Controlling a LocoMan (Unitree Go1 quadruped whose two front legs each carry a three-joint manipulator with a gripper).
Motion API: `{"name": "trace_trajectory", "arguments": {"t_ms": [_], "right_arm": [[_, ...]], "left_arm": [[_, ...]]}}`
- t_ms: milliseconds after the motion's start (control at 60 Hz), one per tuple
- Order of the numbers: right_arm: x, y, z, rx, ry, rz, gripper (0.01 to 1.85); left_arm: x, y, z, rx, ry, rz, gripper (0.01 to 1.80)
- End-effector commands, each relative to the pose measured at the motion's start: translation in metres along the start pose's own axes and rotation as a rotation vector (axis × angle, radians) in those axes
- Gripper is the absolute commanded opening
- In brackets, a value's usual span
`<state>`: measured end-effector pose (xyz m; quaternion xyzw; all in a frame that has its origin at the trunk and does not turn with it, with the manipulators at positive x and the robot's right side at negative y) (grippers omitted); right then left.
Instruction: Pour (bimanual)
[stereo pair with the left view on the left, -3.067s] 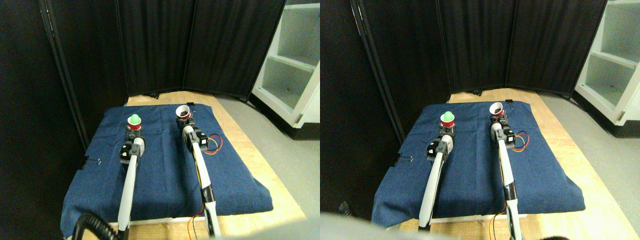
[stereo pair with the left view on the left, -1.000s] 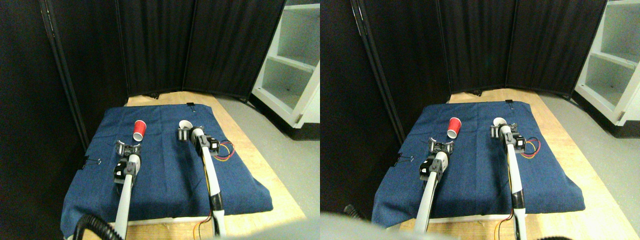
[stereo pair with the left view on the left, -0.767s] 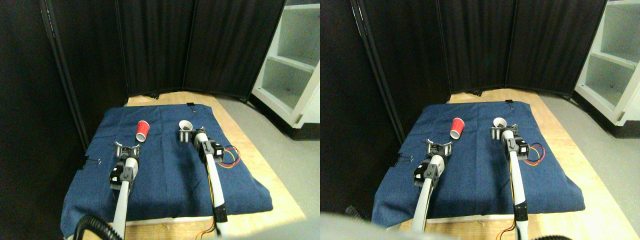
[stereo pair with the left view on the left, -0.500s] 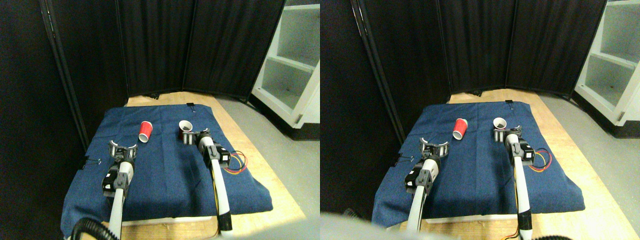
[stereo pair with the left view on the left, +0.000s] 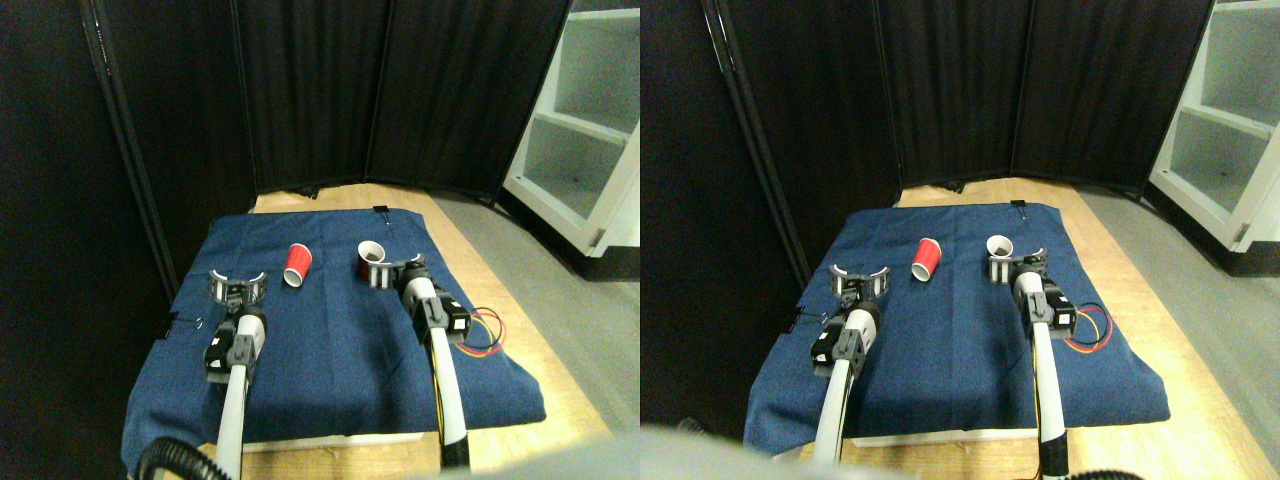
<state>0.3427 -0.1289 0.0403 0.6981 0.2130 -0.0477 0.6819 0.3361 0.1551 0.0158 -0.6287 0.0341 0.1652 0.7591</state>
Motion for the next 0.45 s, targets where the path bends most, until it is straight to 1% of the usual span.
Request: {"name": "trace_trajectory", "arguments": {"t_ms": [17,33,83,117,167,233,267,383,450], "right_arm": [[-0.0016,0.0087,-0.0012,-0.002,0.009,0.052,1.23],[-0.0014,0.0087,-0.0013,-0.002,0.008,0.053,1.23],[-0.0011,0.0087,-0.0009,-0.009,0.01,0.058,1.22],[-0.0011,0.0087,-0.0007,-0.011,0.009,0.058,1.21],[-0.0014,0.0086,-0.0003,-0.027,0.008,0.059,1.21],[-0.0017,0.0084,-0.0003,-0.018,0.011,0.062,1.21],[-0.0027,0.0085,-0.0008,-0.038,-0.002,0.06,1.21],[-0.004,0.0081,-0.0013,-0.043,0.006,0.071,1.21],[-0.0044,0.0082,-0.0013,-0.041,0.008,0.074,1.21]], "left_arm": [[0.0028,-0.0035,-0.0035,-0.001,-0.004,-0.039,0.98],[0.0032,-0.0032,-0.0038,0.001,-0.014,-0.041,1.0],[0.0048,-0.0024,-0.0054,-0.014,-0.063,-0.066,0.96],[0.0056,-0.0021,-0.0062,-0.028,-0.077,-0.078,0.94],[0.0064,-0.002,-0.0066,-0.04,-0.065,-0.082,0.95],[0.0051,-0.0018,-0.0071,-0.03,-0.076,-0.079,0.95],[0.0048,-0.0012,-0.007,-0.03,-0.072,-0.079,0.96],[0.0024,-0.001,-0.0069,-0.019,-0.064,-0.072,0.98],[0.0011,-0.0014,-0.0078,-0.008,-0.089,-0.089,0.93]]}}
